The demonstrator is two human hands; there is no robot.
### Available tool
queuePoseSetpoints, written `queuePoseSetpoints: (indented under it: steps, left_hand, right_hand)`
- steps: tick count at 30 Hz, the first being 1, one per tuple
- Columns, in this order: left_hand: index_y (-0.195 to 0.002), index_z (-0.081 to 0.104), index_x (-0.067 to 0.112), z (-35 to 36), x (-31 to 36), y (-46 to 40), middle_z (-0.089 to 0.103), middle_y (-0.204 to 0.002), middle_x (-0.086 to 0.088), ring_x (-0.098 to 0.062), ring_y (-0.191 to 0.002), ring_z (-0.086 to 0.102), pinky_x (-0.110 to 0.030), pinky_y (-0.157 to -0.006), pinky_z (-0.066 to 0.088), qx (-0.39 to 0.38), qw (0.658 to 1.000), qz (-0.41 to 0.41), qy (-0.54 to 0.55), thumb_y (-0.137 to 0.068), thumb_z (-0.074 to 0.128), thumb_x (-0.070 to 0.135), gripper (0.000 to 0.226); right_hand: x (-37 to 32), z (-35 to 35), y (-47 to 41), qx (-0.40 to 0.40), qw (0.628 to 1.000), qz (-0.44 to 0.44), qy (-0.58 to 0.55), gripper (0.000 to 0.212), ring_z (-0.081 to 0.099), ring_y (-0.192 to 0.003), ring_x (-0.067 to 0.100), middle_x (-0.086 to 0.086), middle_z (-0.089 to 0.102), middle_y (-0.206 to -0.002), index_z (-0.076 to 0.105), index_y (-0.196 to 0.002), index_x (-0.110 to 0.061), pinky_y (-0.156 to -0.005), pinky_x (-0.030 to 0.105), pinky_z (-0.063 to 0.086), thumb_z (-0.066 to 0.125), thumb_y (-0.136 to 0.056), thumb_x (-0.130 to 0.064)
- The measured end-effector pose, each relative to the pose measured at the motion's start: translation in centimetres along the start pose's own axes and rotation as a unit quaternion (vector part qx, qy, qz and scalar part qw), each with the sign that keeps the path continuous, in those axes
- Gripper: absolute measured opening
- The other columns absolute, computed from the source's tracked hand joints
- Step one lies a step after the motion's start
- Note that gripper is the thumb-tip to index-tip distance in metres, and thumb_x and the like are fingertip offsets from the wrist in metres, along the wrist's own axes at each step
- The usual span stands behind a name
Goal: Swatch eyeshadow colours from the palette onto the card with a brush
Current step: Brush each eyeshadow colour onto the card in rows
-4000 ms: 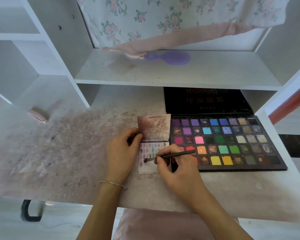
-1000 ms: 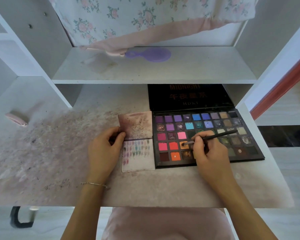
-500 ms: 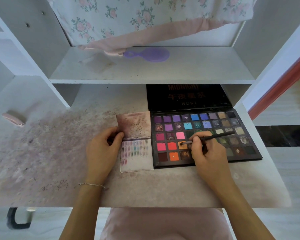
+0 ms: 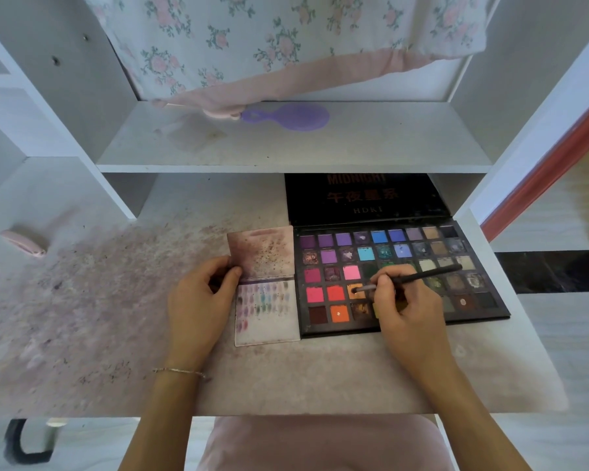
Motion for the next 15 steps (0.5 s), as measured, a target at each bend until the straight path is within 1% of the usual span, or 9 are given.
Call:
queuePoseSetpoints:
  steps: [1,2,5,7,9,11,13,15]
  left_hand:
    - [-0.096,0.069,0.017,0.0,0.0,0.0,0.063,-0.080,0.011,0.000,-0.072,0.055,-0.016,-0.065,0.040,0.000,1.000,0.001,-0.001,-0.085,0.060,0.017,0.014]
    - [-0.097,0.069,0.018,0.0,-0.1,0.0,0.064,-0.081,0.010,-0.001,-0.072,0.056,-0.017,-0.065,0.041,-0.002,1.000,0.001,-0.001,-0.086,0.059,0.017,0.015]
    - [-0.100,0.068,0.017,0.2,-0.2,-0.1,0.065,-0.084,0.008,-0.009,-0.076,0.058,-0.024,-0.069,0.044,-0.007,1.000,-0.002,0.001,-0.086,0.059,0.018,0.017]
    - [-0.099,0.069,0.017,0.2,-0.2,-0.2,0.065,-0.084,0.009,-0.009,-0.076,0.058,-0.024,-0.069,0.044,-0.002,1.000,0.001,0.001,-0.086,0.059,0.017,0.017]
    - [-0.099,0.069,0.017,0.2,-0.2,-0.2,0.063,-0.083,0.011,-0.007,-0.074,0.057,-0.021,-0.067,0.043,0.002,1.000,0.004,-0.001,-0.086,0.060,0.017,0.017]
    - [-0.100,0.069,0.017,0.2,-0.3,-0.2,0.062,-0.082,0.013,-0.003,-0.073,0.056,-0.017,-0.066,0.042,0.000,1.000,0.003,-0.001,-0.086,0.060,0.018,0.017]
    - [-0.100,0.069,0.017,0.2,-0.3,-0.2,0.062,-0.083,0.013,-0.001,-0.072,0.055,-0.013,-0.066,0.041,-0.002,1.000,0.006,-0.001,-0.086,0.060,0.018,0.017]
    - [-0.099,0.069,0.018,0.3,-0.2,-0.2,0.063,-0.083,0.013,-0.001,-0.073,0.056,-0.012,-0.065,0.040,-0.002,1.000,0.007,0.001,-0.086,0.060,0.017,0.016]
  right_hand:
    - [-0.2,0.1,0.0,0.001,1.000,-0.003,-0.003,0.017,0.059,-0.069,0.005,-0.008,0.058,-0.067,0.048,-0.077,-0.034,-0.053,0.008,0.044,0.043,-0.085,-0.021]
    - [-0.3,0.2,0.1,0.003,1.000,-0.005,-0.007,0.017,0.058,-0.069,0.007,-0.007,0.058,-0.067,0.048,-0.078,-0.034,-0.053,0.008,0.044,0.043,-0.084,-0.020]
    - [-0.8,1.1,0.1,-0.003,0.999,-0.001,-0.032,0.017,0.055,-0.063,0.007,-0.007,0.056,-0.064,0.050,-0.080,-0.033,-0.051,0.012,0.043,0.047,-0.085,-0.016]
    - [-1.1,2.1,0.2,-0.016,0.999,0.003,-0.047,0.022,0.055,-0.060,0.003,-0.009,0.055,-0.062,0.050,-0.082,-0.032,-0.050,0.013,0.043,0.051,-0.087,-0.010]
    - [-1.6,3.4,0.5,-0.040,0.998,0.007,-0.049,0.028,0.055,-0.062,0.003,-0.011,0.054,-0.063,0.050,-0.082,-0.032,-0.052,0.012,0.042,0.054,-0.087,-0.005]
    - [-2.4,4.9,0.8,-0.071,0.997,-0.002,-0.027,0.028,0.055,-0.067,0.006,-0.011,0.055,-0.067,0.049,-0.080,-0.036,-0.055,0.014,0.043,0.056,-0.086,-0.010]
    - [-3.1,6.5,1.2,-0.106,0.994,-0.010,-0.020,0.020,0.055,-0.072,0.006,-0.013,0.056,-0.073,0.048,-0.080,-0.039,-0.062,0.016,0.045,0.053,-0.085,-0.021]
    - [-3.8,7.7,1.4,-0.130,0.991,-0.016,-0.031,0.013,0.057,-0.075,0.007,-0.012,0.059,-0.077,0.049,-0.081,-0.039,-0.067,0.021,0.049,0.049,-0.083,-0.026]
Point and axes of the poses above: each hand's wrist, its own y-axis away from the middle knuckle, its own z-axis out of the palm, x = y × z, the point moved 7 cm from there along -y, towards the middle knuckle
